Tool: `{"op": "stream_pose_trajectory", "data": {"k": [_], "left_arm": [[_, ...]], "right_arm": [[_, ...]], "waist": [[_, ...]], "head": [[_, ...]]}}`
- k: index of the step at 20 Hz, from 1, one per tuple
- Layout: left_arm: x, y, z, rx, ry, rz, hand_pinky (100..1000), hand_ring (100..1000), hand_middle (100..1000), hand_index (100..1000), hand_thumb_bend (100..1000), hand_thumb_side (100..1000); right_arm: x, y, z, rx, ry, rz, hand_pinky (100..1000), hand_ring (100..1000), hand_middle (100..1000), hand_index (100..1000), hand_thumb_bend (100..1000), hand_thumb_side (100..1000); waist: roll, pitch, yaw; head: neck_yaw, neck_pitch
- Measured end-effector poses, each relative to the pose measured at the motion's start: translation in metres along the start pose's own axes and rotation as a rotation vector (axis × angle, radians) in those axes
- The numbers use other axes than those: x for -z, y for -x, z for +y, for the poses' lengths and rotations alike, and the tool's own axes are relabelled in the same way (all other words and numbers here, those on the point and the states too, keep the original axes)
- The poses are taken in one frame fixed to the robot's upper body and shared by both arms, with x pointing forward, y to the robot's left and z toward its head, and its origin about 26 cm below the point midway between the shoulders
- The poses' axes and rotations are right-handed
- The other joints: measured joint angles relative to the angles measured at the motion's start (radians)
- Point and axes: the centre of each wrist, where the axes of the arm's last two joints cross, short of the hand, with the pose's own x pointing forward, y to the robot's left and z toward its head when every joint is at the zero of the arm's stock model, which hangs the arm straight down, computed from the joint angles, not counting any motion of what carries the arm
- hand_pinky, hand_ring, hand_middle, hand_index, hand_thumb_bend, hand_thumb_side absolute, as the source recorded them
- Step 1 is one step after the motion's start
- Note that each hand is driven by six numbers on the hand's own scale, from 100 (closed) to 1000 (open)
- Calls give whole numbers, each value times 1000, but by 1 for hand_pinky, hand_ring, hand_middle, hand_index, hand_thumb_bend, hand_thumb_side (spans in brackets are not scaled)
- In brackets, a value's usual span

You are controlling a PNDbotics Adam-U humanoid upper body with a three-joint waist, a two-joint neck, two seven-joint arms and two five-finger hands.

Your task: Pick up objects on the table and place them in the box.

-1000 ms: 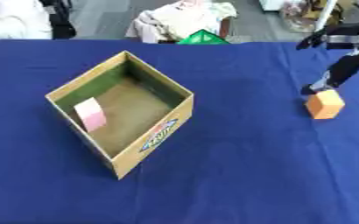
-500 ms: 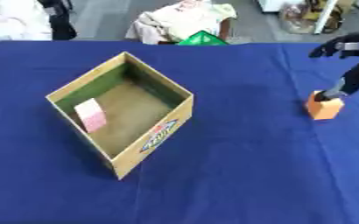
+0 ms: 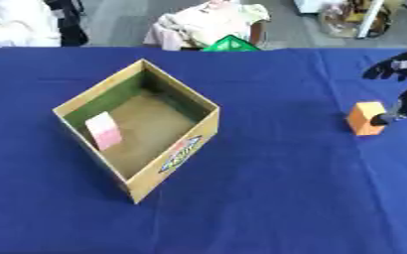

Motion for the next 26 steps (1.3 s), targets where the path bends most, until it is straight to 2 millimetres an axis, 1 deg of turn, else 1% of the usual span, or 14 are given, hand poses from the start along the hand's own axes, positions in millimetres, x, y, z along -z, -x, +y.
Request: {"op": "stream_pose_trajectory", "data": {"k": [6,14,17,26], "left_arm": [[0,0,0,0,2,1,846,660,730,850,531,956],[0,0,0,-2,2,4,846,660,730,849,529,957],[0,0,0,-3,2,4,846,659,730,849,529,958],[0,0,0,-2,3,5,846,659,730,849,528,958]], "right_arm": [[17,-3,4,-12,-11,15,892,960,928,993,581,297],[38,8,15,-18,-44,84,889,964,930,992,588,288],[41,13,20,-19,-55,103,890,965,931,992,588,288],[41,23,19,-15,-44,148,890,968,935,993,583,286]], "waist": [[3,7,7],[6,17,13],[6,18,11],[6,18,7]], "head": [[-2,0],[-2,0],[-1,0],[-1,0]]}}
